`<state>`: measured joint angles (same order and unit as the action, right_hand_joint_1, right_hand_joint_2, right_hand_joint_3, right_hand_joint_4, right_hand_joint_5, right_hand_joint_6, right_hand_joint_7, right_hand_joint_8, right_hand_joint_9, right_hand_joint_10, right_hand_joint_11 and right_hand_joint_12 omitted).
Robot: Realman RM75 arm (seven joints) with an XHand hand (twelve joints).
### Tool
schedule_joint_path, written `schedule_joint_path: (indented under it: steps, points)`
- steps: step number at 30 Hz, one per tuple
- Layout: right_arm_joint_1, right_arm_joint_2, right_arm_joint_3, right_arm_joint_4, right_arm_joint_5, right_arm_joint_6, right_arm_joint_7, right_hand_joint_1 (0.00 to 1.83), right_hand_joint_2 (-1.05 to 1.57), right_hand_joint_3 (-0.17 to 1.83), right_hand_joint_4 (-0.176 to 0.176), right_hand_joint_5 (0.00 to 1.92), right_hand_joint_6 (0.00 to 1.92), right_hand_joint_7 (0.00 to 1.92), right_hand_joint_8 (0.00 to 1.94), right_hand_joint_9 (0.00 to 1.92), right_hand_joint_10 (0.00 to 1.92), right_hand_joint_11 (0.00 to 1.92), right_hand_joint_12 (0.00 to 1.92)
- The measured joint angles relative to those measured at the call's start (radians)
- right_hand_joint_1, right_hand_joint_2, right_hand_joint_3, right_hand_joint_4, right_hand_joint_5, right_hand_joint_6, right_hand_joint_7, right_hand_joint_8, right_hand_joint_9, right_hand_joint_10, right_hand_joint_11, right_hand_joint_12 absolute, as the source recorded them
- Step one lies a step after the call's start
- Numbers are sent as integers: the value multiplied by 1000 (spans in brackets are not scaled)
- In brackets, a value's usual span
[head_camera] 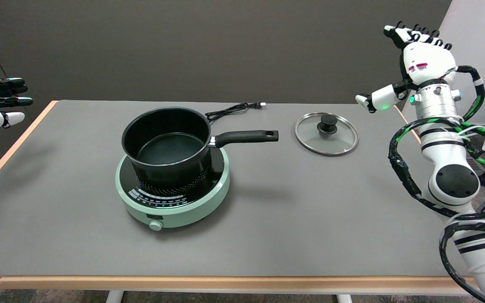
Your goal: Pick up the pot lid.
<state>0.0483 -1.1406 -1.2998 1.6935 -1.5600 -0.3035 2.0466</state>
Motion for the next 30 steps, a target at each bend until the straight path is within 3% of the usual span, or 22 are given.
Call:
schedule_joint_path:
  steps: [29, 30]
  points:
    - [-13, -2, 18, 4, -1, 32, 2, 972, -118, 920, 176, 203, 203, 203, 203, 203, 203, 203, 203]
    - [-13, -2, 18, 4, -1, 35, 1, 788, 548, 777, 176, 609, 778, 690, 752, 672, 922, 178, 1325]
